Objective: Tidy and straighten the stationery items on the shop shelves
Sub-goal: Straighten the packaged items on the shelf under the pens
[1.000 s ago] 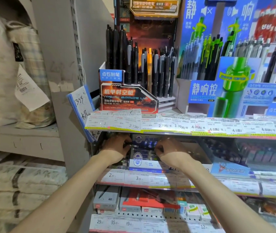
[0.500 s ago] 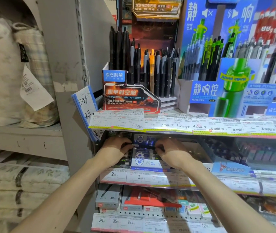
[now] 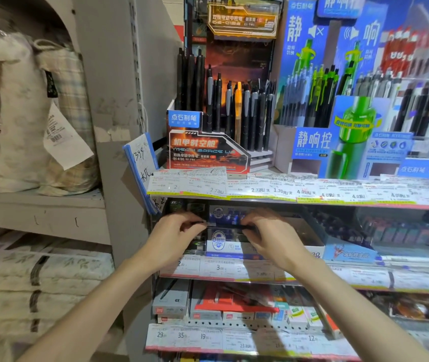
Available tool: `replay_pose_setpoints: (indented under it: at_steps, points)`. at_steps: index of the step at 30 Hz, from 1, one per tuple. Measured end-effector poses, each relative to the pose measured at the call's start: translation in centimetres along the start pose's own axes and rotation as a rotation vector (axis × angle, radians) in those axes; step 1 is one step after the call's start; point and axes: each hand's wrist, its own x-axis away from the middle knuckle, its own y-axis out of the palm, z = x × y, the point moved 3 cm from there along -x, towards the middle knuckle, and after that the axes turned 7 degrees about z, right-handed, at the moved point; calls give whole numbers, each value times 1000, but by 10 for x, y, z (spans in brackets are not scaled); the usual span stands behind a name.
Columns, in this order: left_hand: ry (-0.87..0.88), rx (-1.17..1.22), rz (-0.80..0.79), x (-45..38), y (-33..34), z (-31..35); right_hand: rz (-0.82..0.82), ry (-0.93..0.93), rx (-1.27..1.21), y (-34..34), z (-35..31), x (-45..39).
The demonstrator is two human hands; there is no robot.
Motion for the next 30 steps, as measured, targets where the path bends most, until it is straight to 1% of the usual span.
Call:
replay_pose_setpoints:
  at_steps: [10, 17, 21, 25, 27, 30]
  points:
    - [91, 103, 14, 39, -39, 40, 83, -213, -80, -62, -32, 39]
    - [172, 250, 6, 26, -59, 98, 236, -377, -44, -121, -66, 16]
    - [236, 251, 51, 2, -67, 126, 306, -396, 70, -142, -64, -7]
    - [335, 146, 104, -27, -69, 140, 339, -369, 127, -153, -56, -27]
    - [366, 101, 151, -39, -69, 143, 363, -324, 131, -157, -50, -37]
    - [417, -57, 269, -51, -69, 142, 421, -196, 52, -161, -41, -53]
